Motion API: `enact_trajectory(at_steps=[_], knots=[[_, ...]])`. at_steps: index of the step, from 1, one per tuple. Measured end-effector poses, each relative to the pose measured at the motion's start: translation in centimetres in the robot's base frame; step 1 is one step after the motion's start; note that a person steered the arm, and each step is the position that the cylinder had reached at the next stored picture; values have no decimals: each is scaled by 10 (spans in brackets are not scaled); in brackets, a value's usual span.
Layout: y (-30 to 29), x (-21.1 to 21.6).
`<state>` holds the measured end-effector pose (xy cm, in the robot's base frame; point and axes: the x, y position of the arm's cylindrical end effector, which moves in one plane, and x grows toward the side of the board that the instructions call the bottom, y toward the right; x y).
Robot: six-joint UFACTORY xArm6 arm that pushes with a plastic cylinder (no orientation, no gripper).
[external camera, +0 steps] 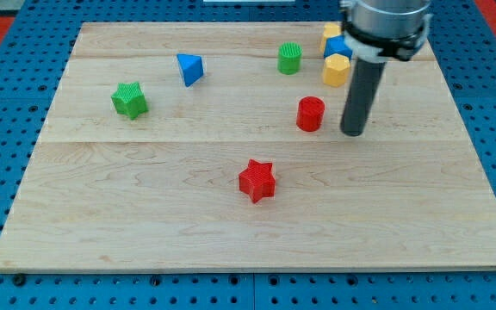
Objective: Slide the red circle towards the green star
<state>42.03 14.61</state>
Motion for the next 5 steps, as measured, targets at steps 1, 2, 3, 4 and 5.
enact_trajectory(at_steps=[1, 2, 3, 4, 5], knots=[[-30, -14], [-121, -15], [-127, -22], [-111, -64], [-173, -44]])
